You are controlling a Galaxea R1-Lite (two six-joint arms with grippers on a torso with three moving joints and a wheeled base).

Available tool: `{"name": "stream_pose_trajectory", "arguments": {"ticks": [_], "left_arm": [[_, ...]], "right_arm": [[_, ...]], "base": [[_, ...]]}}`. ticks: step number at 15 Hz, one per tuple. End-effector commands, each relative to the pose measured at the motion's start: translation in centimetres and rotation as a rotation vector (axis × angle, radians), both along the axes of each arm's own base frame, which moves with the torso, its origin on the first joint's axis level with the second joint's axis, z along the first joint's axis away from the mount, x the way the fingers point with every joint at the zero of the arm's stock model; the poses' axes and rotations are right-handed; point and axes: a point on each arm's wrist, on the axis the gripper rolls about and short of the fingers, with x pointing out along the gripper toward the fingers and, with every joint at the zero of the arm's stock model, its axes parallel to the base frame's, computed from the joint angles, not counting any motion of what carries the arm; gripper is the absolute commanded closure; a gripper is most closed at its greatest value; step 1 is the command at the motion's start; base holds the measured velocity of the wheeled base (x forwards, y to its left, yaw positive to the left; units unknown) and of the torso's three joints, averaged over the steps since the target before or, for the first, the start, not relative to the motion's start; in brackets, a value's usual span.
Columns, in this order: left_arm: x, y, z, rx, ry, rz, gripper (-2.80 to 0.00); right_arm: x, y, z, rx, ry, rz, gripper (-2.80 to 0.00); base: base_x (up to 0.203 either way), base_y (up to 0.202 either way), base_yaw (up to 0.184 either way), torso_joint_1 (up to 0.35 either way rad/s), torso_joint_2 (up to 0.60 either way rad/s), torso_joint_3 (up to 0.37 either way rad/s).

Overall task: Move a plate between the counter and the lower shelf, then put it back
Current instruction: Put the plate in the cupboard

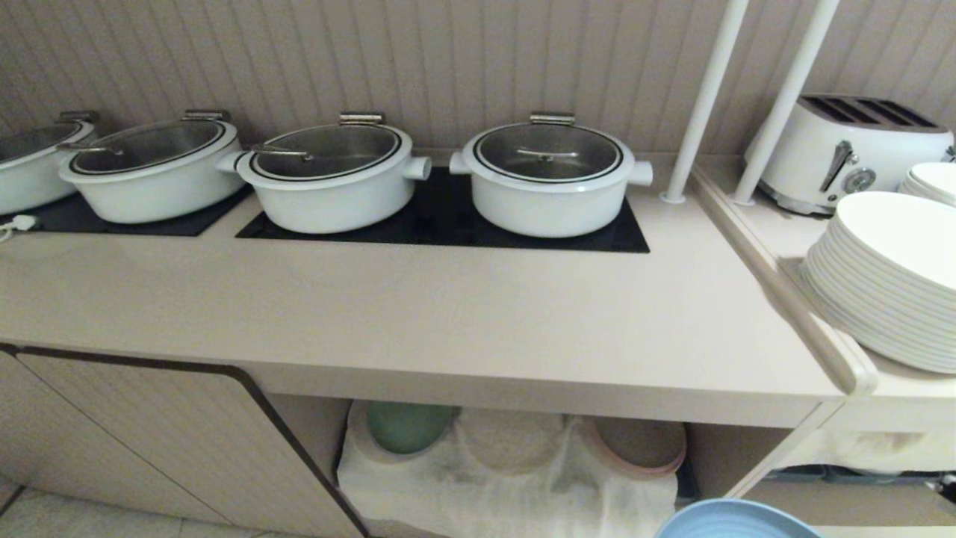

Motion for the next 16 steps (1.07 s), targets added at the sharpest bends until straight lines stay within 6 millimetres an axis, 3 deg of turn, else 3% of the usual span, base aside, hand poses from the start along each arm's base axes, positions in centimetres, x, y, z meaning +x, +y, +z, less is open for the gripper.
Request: {"name": "stream_pose_trajectory", "arguments": {"ticks": [1, 9, 16], "left_arm": [[0.00, 0.00, 0.00, -0.001, 0.000, 0.000, 0.00], [0.00, 0.00, 0.00, -0.001, 0.000, 0.000, 0.00], [0.00, 0.00, 0.00, -0.001, 0.000, 0.000, 0.00]], "right_arm": [[-0.13, -0.03, -0.04, 0.002, 0.002, -0.001, 0.00], [-0.64, -0.15, -0.28, 0.003, -0.002, 0.004, 0.00], [-1.09, -0.30, -0.67, 0.002, 0.002, 0.002, 0.00]], "base": [[0.000, 0.000, 0.000, -0.147, 0.33, 0.179], [0.000, 0.000, 0.000, -0.161, 0.35, 0.186], [0.000, 0.000, 0.000, -0.241, 0.53, 0.285]]}}
